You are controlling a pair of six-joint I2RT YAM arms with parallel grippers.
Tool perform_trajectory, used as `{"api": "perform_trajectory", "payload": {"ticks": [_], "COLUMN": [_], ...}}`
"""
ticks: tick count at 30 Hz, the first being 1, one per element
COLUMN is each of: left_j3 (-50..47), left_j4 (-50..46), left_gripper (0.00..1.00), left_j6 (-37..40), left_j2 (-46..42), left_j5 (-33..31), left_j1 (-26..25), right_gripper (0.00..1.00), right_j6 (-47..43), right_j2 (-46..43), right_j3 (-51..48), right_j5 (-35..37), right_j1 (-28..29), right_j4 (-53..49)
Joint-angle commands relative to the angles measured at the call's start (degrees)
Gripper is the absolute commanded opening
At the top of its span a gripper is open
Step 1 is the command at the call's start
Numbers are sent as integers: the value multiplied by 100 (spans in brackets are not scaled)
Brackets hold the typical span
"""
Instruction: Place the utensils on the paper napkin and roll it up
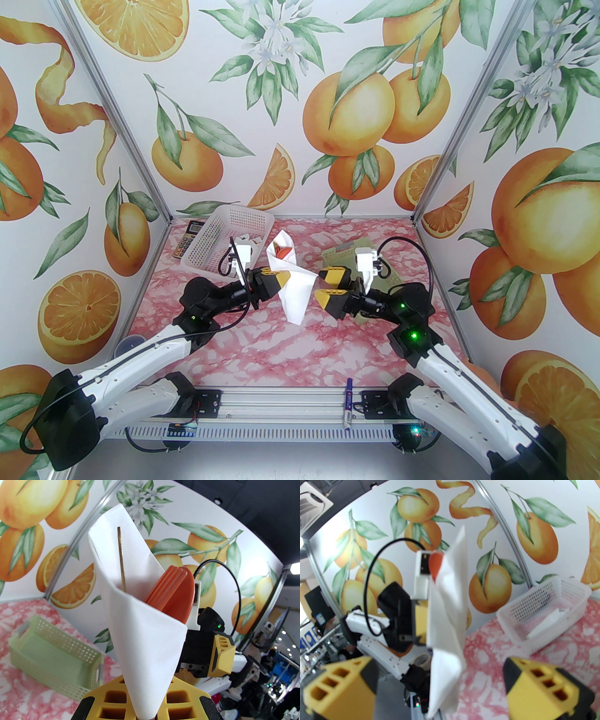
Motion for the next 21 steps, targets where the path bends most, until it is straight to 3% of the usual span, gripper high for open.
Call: {"api": "perform_trajectory", "payload": {"ticks": [1, 4, 10, 15, 21], "left_j3": [301, 319, 319, 256, 246], "left_j4": [129, 129, 111, 84, 176], "left_gripper": [6, 6, 5, 4, 3], "left_j6": [50, 59, 66, 86, 57], "left_j2": [56, 80, 95, 49, 0], "left_j5": [83, 111, 171, 140, 202], "left_j1": [-58, -81, -91, -108, -111], "right_gripper": [80, 55, 24, 3, 0], "right_j6": [58, 194, 239, 278, 209], "right_j2": [267, 466, 544, 501, 588], "right_j3": [245, 338, 450, 470, 497], "right_j5": [-31, -23, 11, 110, 277], "right_j1": [-7, 6, -10, -40, -115], "right_j4": [613, 956, 1019, 1036, 715]}}
